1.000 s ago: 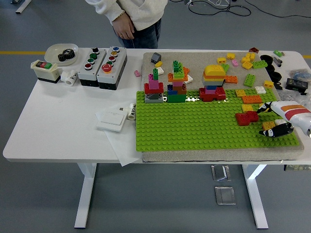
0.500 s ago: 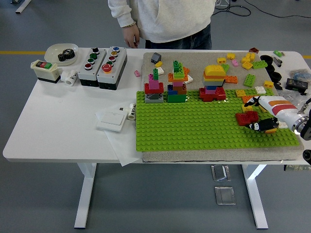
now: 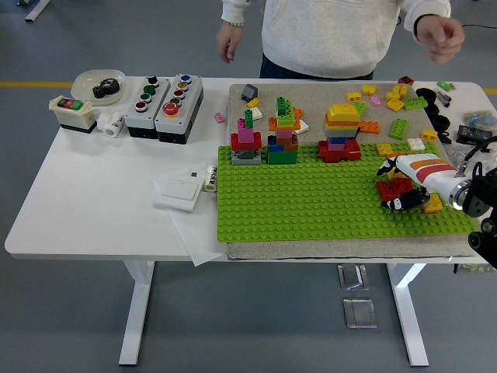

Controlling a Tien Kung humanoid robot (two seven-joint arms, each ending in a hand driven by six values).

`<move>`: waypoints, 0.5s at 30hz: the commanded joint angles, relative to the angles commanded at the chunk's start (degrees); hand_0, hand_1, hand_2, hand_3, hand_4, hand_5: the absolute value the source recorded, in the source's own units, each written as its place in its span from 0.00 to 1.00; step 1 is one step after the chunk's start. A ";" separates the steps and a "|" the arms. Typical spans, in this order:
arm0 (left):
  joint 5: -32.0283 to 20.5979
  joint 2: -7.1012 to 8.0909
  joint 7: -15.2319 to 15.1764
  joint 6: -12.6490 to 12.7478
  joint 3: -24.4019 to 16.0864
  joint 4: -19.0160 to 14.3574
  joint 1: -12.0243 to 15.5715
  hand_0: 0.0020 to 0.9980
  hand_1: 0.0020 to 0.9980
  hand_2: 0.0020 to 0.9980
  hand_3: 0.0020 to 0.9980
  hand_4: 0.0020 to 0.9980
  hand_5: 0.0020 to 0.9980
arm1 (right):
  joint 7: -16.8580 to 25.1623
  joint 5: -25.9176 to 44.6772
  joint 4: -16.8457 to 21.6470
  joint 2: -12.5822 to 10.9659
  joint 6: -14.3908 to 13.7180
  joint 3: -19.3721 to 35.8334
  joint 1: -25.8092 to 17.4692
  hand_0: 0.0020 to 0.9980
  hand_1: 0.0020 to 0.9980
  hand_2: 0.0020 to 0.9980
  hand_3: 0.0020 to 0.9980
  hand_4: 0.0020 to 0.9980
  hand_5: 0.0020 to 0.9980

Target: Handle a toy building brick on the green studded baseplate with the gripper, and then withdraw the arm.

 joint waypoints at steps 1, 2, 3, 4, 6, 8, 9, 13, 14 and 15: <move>0.00 0.01 0.01 0.00 0.01 0.00 0.00 0.80 0.66 0.58 0.53 0.52 0.50 | -0.08 -0.25 -0.06 0.07 0.32 -0.22 0.23 0.74 0.70 0.73 0.71 0.89 0.33; 0.04 0.02 0.03 -0.01 0.00 0.00 0.00 0.80 0.65 0.58 0.53 0.52 0.50 | -0.18 -0.51 -0.13 0.14 0.69 -0.46 0.45 0.74 0.71 0.73 0.70 0.86 0.35; 0.05 0.02 0.04 -0.02 0.00 0.00 -0.01 0.80 0.65 0.58 0.53 0.52 0.50 | -0.24 -0.66 -0.16 0.19 0.91 -0.60 0.58 0.74 0.71 0.73 0.70 0.86 0.35; 0.07 0.02 0.05 -0.02 0.00 0.00 -0.02 0.80 0.65 0.58 0.53 0.52 0.50 | -0.42 -0.98 -0.26 0.31 1.36 -0.78 0.80 0.74 0.71 0.73 0.70 0.86 0.35; 0.08 0.02 0.07 -0.02 0.06 0.00 -0.05 0.80 0.65 0.58 0.53 0.52 0.50 | -0.73 -1.48 -0.42 0.53 1.97 -1.02 1.13 0.74 0.71 0.73 0.70 0.86 0.35; 0.05 0.03 0.07 -0.02 0.10 0.00 -0.06 0.80 0.66 0.58 0.53 0.53 0.50 | -0.96 -1.88 -0.49 0.65 2.39 -1.30 1.40 0.75 0.73 0.74 0.72 0.86 0.36; 0.02 0.03 0.07 -0.02 0.12 0.00 -0.07 0.80 0.66 0.58 0.53 0.53 0.50 | -1.10 -2.24 -0.48 0.65 2.70 -1.60 1.59 0.75 0.73 0.74 0.72 0.86 0.36; 0.03 0.02 0.02 0.03 0.10 0.00 -0.06 0.80 0.66 0.58 0.53 0.53 0.50 | -1.21 -3.44 -0.43 0.49 3.42 -2.50 2.14 0.75 0.73 0.74 0.72 0.86 0.36; 0.00 0.01 0.01 0.04 0.12 0.00 -0.06 0.80 0.66 0.58 0.53 0.53 0.50 | -1.15 -3.70 -0.45 0.47 3.44 -2.64 2.24 0.73 0.72 0.74 0.70 0.84 0.36; -0.06 0.01 -0.01 0.05 0.17 0.00 -0.04 0.80 0.66 0.58 0.53 0.53 0.50 | -1.04 -4.03 -0.48 0.46 3.41 -2.79 2.36 0.73 0.72 0.74 0.70 0.84 0.36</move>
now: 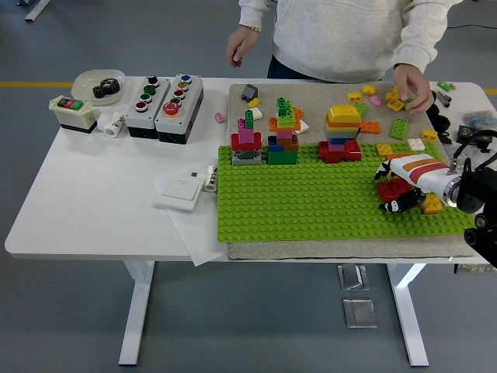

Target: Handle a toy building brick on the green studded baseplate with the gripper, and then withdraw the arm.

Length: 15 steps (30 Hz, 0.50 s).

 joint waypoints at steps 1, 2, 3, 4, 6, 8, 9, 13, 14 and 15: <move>0.03 -0.02 0.00 0.00 0.00 0.00 0.00 0.80 0.66 0.58 0.53 0.53 0.50 | 0.18 -0.61 0.07 -0.03 -0.14 -0.17 0.14 0.73 0.72 0.74 0.70 0.84 0.36; 0.06 -0.02 0.00 0.00 0.00 0.00 -0.01 0.80 0.66 0.58 0.53 0.53 0.50 | 0.29 -1.00 0.12 -0.05 -0.24 -0.27 0.23 0.73 0.72 0.74 0.70 0.84 0.36; 0.09 -0.03 0.00 -0.01 0.02 0.00 -0.02 0.80 0.66 0.58 0.53 0.53 0.50 | 0.44 -1.60 0.34 -0.14 -0.38 -0.36 0.31 0.73 0.72 0.74 0.70 0.84 0.36; 0.11 -0.02 0.01 -0.02 0.02 0.00 -0.02 0.80 0.66 0.58 0.53 0.53 0.50 | 0.53 -1.98 0.48 -0.19 -0.47 -0.42 0.35 0.73 0.72 0.74 0.70 0.84 0.36; 0.10 -0.02 -0.01 0.00 -0.01 0.00 0.00 0.81 0.66 0.58 0.53 0.53 0.50 | 0.90 -3.14 1.14 -0.43 -1.16 -0.43 0.36 0.71 0.70 0.73 0.66 0.82 0.37; 0.20 -0.03 0.00 0.02 -0.10 0.00 0.07 0.81 0.66 0.58 0.53 0.53 0.50 | 1.01 -4.43 1.77 -0.53 -2.14 -0.36 0.35 0.71 0.70 0.73 0.66 0.82 0.37; 0.27 -0.03 0.01 0.00 -0.12 0.00 0.09 0.81 0.66 0.58 0.53 0.53 0.50 | 1.00 -5.00 1.99 -0.55 -2.53 -0.35 0.35 0.71 0.70 0.73 0.66 0.82 0.37; 0.32 -0.03 0.07 -0.05 0.00 0.00 0.14 0.81 0.66 0.58 0.53 0.53 0.50 | 0.72 -7.53 2.59 -0.57 -3.11 -0.53 0.48 0.71 0.70 0.72 0.64 0.82 0.38; 0.32 -0.02 0.08 -0.05 -0.01 0.00 0.18 0.81 0.66 0.58 0.53 0.53 0.50 | 0.80 -7.76 2.74 -0.62 -3.31 -0.58 0.45 0.71 0.70 0.72 0.64 0.82 0.38; 0.32 -0.02 0.09 -0.05 -0.02 0.00 0.21 0.81 0.66 0.58 0.53 0.53 0.50 | 0.90 -7.86 2.87 -0.68 -3.48 -0.62 0.41 0.71 0.70 0.72 0.64 0.82 0.38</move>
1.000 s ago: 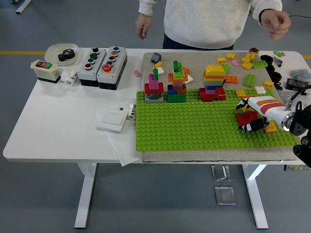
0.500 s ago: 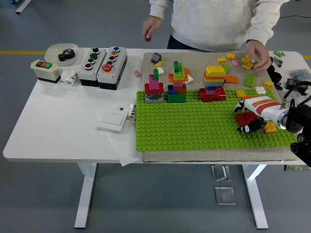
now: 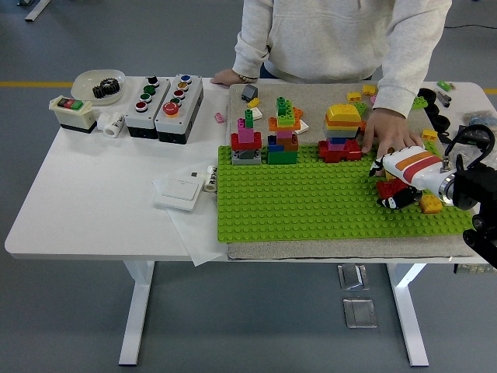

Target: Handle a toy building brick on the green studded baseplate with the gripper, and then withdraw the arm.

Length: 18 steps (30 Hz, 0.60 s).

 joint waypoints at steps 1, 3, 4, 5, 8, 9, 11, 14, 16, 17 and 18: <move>-0.02 0.00 0.01 0.00 -0.01 0.00 0.03 0.81 0.66 0.58 0.53 0.53 0.50 | 0.30 0.30 0.15 -0.10 -0.18 -0.14 -0.05 0.71 0.70 0.72 0.64 0.82 0.38; -0.05 0.02 0.00 -0.01 0.07 0.00 0.04 0.81 0.66 0.58 0.53 0.53 0.50 | 0.74 0.91 0.22 -0.22 -0.26 -0.26 -0.12 0.66 0.68 0.69 0.61 0.80 0.39; -0.05 0.03 0.00 -0.02 0.10 0.00 0.04 0.81 0.66 0.58 0.53 0.53 0.50 | 0.87 1.11 0.22 -0.26 -0.26 -0.28 -0.14 0.66 0.68 0.69 0.61 0.80 0.39; -0.01 0.04 0.00 -0.02 0.03 0.00 0.06 0.81 0.66 0.58 0.53 0.53 0.50 | 1.14 1.57 0.12 -0.30 -0.16 -0.34 -0.17 0.66 0.68 0.69 0.61 0.80 0.39; 0.00 0.05 0.01 -0.02 0.06 0.00 0.06 0.81 0.66 0.58 0.53 0.53 0.50 | 1.38 2.12 -0.13 -0.31 0.03 -0.41 -0.19 0.63 0.66 0.67 0.59 0.78 0.39; -0.01 0.05 0.00 -0.03 0.08 0.00 0.06 0.81 0.66 0.58 0.53 0.53 0.50 | 1.40 2.18 -0.18 -0.30 0.06 -0.43 -0.19 0.63 0.66 0.67 0.59 0.78 0.39; -0.03 0.06 0.02 -0.03 0.09 0.00 0.07 0.81 0.66 0.58 0.53 0.53 0.50 | 1.30 2.37 -0.58 -0.16 0.40 -0.50 -0.18 0.63 0.66 0.67 0.59 0.78 0.39; -0.13 0.06 0.02 -0.04 0.22 0.00 0.01 0.81 0.66 0.58 0.53 0.53 0.50 | 0.89 2.35 -1.19 0.19 0.83 -0.46 -0.05 0.64 0.67 0.67 0.60 0.77 0.38; -0.28 0.07 0.01 -0.05 0.39 0.00 -0.05 0.81 0.66 0.58 0.53 0.53 0.50 | 0.64 2.31 -1.67 0.51 1.06 -0.36 0.06 0.64 0.67 0.67 0.60 0.77 0.38; -0.35 0.07 0.00 -0.06 0.45 0.00 -0.07 0.81 0.66 0.58 0.53 0.53 0.50 | 0.57 2.30 -1.81 0.62 1.13 -0.32 0.09 0.64 0.67 0.67 0.60 0.77 0.38; -0.44 0.07 -0.01 -0.05 0.50 0.00 -0.10 0.81 0.66 0.58 0.53 0.53 0.50 | 0.39 2.27 -2.11 0.81 1.31 -0.28 0.17 0.64 0.67 0.67 0.60 0.77 0.38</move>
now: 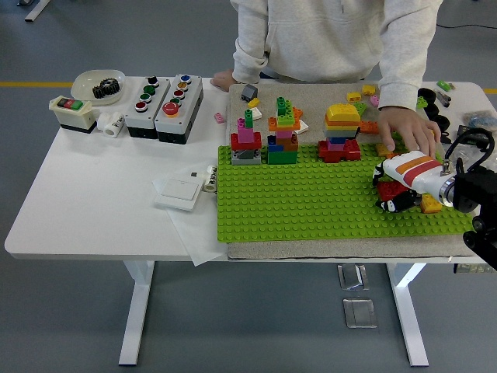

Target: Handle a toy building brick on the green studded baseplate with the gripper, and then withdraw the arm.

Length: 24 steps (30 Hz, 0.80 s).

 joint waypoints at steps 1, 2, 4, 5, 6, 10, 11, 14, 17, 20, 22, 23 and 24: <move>-0.04 0.00 0.00 0.00 0.02 0.00 -0.01 0.81 0.66 0.58 0.53 0.53 0.50 | -0.07 -0.01 -0.12 0.08 0.07 0.02 0.03 0.64 0.67 0.67 0.60 0.77 0.38; -0.14 0.01 -0.03 0.00 0.12 0.00 -0.06 0.81 0.66 0.58 0.53 0.53 0.50 | -0.34 0.10 -0.44 0.27 0.34 0.09 0.10 0.65 0.68 0.68 0.61 0.76 0.37; -0.21 0.01 -0.05 0.00 0.15 0.00 -0.09 0.81 0.66 0.58 0.53 0.53 0.50 | -0.42 0.43 -0.61 0.38 0.41 0.21 0.10 0.65 0.68 0.68 0.61 0.76 0.37; -0.24 0.01 -0.06 0.01 0.14 0.00 -0.10 0.81 0.66 0.58 0.53 0.53 0.50 | -0.44 0.75 -0.62 0.40 0.42 0.29 0.08 0.65 0.68 0.68 0.61 0.76 0.37; -0.26 0.01 -0.07 0.03 0.12 0.00 -0.11 0.81 0.66 0.58 0.53 0.53 0.50 | -0.46 1.11 -0.58 0.41 0.45 0.37 0.06 0.65 0.68 0.68 0.61 0.76 0.37; -0.35 0.02 -0.10 0.03 0.18 0.00 -0.18 0.80 0.66 0.58 0.53 0.53 0.50 | -0.91 2.27 -0.91 0.51 1.05 0.40 0.02 0.65 0.68 0.68 0.61 0.76 0.37; -0.36 0.02 -0.09 0.02 0.21 0.00 -0.19 0.80 0.66 0.58 0.53 0.53 0.50 | -0.96 2.52 -0.99 0.54 1.07 0.43 0.00 0.65 0.68 0.68 0.61 0.76 0.37; -0.55 0.06 -0.13 0.02 0.36 0.00 -0.23 0.80 0.66 0.58 0.53 0.53 0.50 | -1.14 3.94 -1.32 0.62 0.66 0.70 -0.20 0.65 0.67 0.69 0.63 0.77 0.36; -0.58 0.06 -0.13 0.00 0.48 0.00 -0.29 0.80 0.66 0.58 0.53 0.53 0.50 | -1.45 4.08 -1.61 0.63 0.68 0.84 -0.25 0.65 0.67 0.69 0.63 0.77 0.36; -0.66 0.06 -0.14 0.00 0.52 0.00 -0.30 0.80 0.66 0.58 0.53 0.53 0.50 | -1.56 3.84 -1.71 0.53 1.05 1.14 -0.32 0.65 0.68 0.73 0.73 0.82 0.35; -0.67 0.04 -0.15 0.01 0.49 0.00 -0.29 0.80 0.66 0.58 0.53 0.53 0.50 | -1.34 3.59 -1.46 0.29 1.33 1.57 -0.48 0.65 0.68 0.73 0.73 0.82 0.35; -0.66 0.04 -0.15 0.01 0.48 0.00 -0.29 0.80 0.66 0.58 0.53 0.53 0.50 | -1.32 3.56 -1.43 0.26 1.36 1.62 -0.50 0.65 0.68 0.73 0.73 0.82 0.35; -0.59 0.04 -0.16 0.03 0.38 0.00 -0.28 0.80 0.66 0.58 0.53 0.53 0.50 | -1.19 3.27 -1.04 -0.01 1.59 1.73 -0.56 0.65 0.68 0.73 0.73 0.82 0.35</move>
